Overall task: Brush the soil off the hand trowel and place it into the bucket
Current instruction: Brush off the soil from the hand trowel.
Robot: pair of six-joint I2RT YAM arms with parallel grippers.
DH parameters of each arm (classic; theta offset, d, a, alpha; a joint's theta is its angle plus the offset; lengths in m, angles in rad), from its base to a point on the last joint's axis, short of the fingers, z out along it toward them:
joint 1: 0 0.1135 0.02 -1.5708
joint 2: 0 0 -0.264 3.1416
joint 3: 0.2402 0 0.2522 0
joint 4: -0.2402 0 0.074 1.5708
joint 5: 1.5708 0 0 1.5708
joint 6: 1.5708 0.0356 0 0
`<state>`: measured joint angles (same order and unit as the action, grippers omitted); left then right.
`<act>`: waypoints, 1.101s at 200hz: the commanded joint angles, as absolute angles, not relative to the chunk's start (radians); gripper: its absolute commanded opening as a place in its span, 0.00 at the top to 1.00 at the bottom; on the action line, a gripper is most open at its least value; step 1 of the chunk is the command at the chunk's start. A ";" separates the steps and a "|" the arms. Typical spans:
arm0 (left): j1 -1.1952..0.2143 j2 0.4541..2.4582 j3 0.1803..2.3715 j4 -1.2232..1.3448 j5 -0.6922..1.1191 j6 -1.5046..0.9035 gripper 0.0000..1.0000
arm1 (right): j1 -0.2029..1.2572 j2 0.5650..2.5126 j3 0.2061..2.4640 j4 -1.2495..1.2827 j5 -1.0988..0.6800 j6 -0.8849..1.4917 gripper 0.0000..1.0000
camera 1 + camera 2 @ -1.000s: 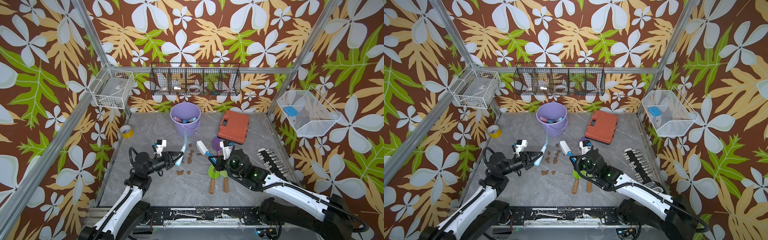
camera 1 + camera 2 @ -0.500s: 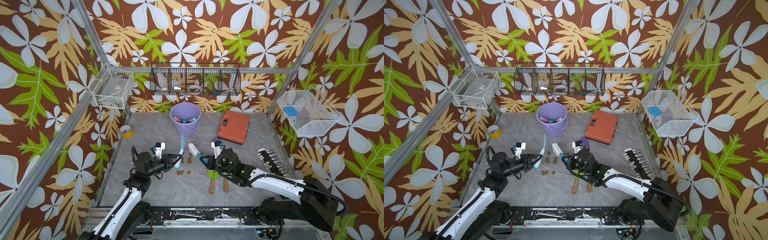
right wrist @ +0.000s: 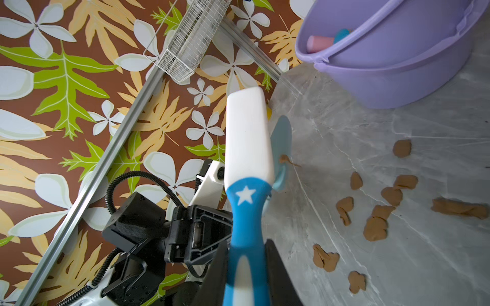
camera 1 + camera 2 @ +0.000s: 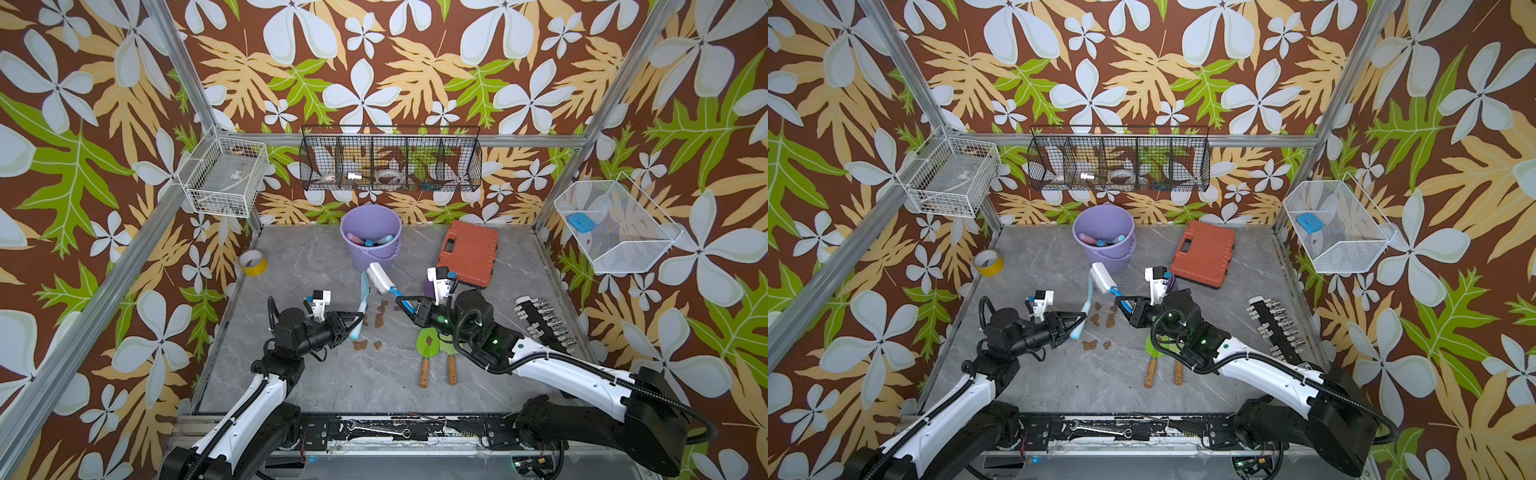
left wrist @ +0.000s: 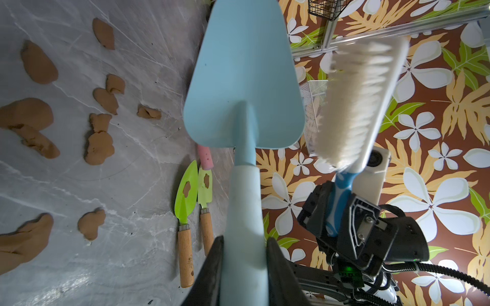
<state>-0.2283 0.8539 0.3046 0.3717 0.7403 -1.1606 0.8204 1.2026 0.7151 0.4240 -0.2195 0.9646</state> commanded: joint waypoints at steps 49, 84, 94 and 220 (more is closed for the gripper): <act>-0.405 0.954 0.632 -0.332 0.378 -0.727 1.00 | 0.866 1.174 0.859 0.061 -0.099 0.758 1.00; -0.438 0.916 0.662 -0.386 0.309 -0.711 1.00 | 0.864 1.063 0.784 0.027 0.006 0.751 1.00; -0.438 0.869 0.639 -0.311 0.349 -0.752 1.00 | 0.862 1.025 0.747 0.041 0.032 0.760 1.00; -0.437 0.831 0.537 -0.032 0.520 -0.880 1.00 | 0.870 1.158 0.675 0.260 -0.165 0.851 1.00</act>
